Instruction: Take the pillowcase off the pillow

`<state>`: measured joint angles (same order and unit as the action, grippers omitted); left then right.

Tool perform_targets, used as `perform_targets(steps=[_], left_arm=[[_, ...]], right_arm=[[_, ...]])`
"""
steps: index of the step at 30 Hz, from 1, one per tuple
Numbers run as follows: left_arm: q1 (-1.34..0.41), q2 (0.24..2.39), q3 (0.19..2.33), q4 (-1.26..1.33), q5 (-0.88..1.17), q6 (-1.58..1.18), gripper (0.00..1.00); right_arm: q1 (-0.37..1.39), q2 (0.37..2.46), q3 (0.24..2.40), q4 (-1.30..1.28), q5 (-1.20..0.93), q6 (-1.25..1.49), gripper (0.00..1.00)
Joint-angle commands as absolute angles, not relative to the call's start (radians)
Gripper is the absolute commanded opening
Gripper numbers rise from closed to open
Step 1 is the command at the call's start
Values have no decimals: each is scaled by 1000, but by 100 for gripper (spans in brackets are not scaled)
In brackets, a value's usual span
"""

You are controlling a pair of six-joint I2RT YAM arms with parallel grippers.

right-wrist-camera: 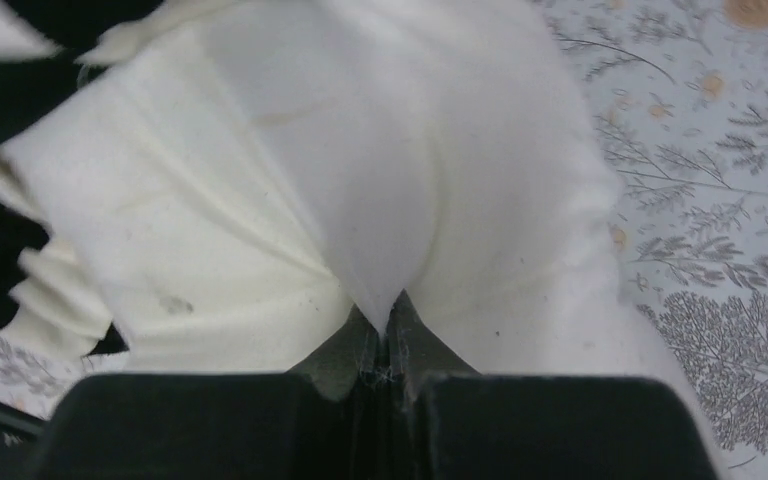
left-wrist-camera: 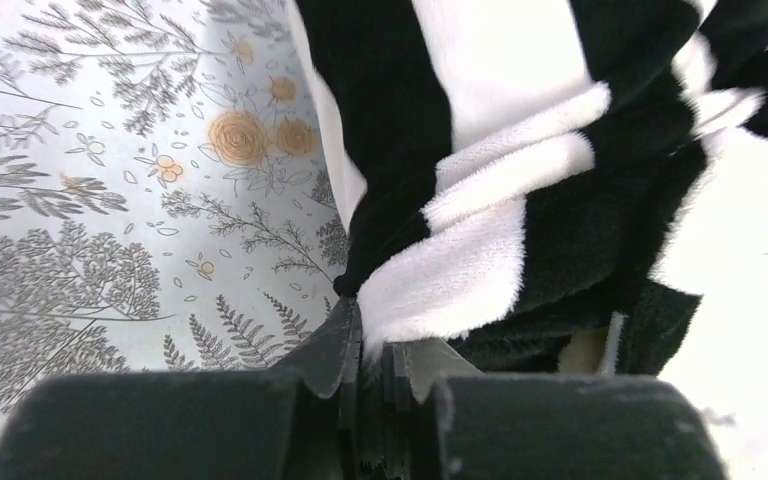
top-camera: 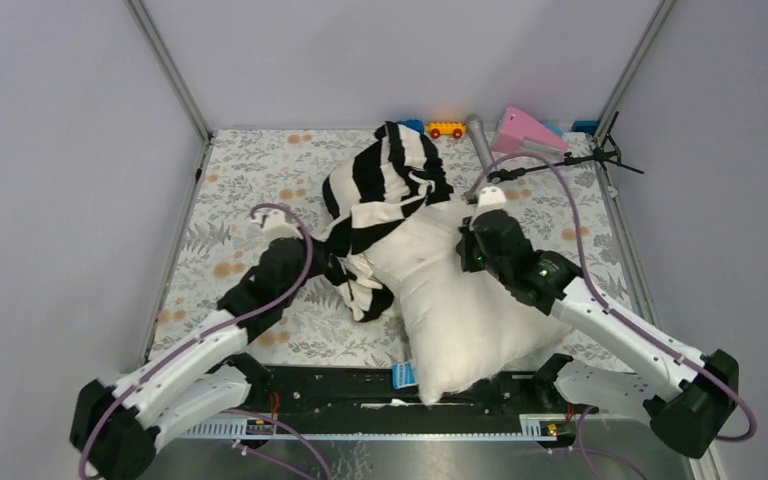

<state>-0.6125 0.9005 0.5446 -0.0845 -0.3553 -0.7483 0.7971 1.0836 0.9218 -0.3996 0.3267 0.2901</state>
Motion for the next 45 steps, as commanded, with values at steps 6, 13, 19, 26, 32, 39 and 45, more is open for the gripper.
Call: perform_targets(steps=[6, 13, 19, 26, 32, 39, 45], left_arm=[[-575, 503, 530, -319, -707, -816, 0], [-576, 451, 489, -202, -535, -768, 0], [-575, 677, 522, -132, -346, -704, 0], [-575, 856, 518, -35, -189, -702, 0], [-575, 823, 528, -40, -198, -690, 6], [-575, 716, 565, -112, -203, -663, 76], [-577, 757, 642, -131, -110, -616, 91]], right_arm=[[430, 925, 872, -304, 274, 369, 0], [425, 1163, 1023, -226, 54, 360, 0], [491, 1274, 1181, -236, -26, 288, 64], [746, 1267, 1249, -356, 144, 114, 100], [879, 1265, 1177, -344, 192, 95, 100], [879, 1361, 1066, -332, 235, 143, 100], [879, 1367, 1000, -275, 158, 181, 54]])
